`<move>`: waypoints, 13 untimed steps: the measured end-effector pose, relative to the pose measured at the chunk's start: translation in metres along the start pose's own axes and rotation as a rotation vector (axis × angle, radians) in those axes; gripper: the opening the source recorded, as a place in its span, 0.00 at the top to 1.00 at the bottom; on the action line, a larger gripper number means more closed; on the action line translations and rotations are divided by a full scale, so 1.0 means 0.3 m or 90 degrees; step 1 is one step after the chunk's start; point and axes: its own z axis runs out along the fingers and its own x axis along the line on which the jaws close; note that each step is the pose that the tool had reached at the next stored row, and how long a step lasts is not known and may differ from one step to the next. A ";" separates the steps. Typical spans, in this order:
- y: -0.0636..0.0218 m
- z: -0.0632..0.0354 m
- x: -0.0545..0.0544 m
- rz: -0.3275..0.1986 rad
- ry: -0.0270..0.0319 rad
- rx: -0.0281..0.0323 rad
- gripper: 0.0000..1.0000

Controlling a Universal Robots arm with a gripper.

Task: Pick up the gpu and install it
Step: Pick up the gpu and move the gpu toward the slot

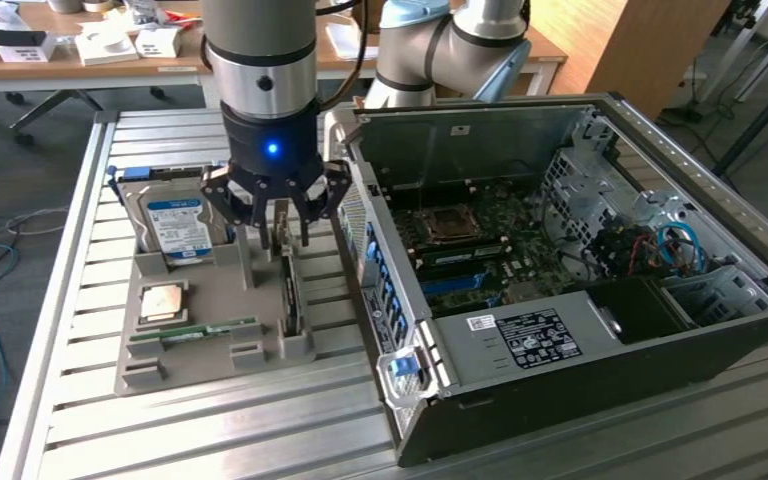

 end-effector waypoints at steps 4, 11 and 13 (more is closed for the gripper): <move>-0.018 -0.001 -0.002 0.000 -0.0001 -0.0001 0.53; -0.025 -0.001 -0.002 0.000 -0.0001 0.0000 0.53; -0.025 0.004 -0.002 0.000 -0.0001 -0.0001 0.53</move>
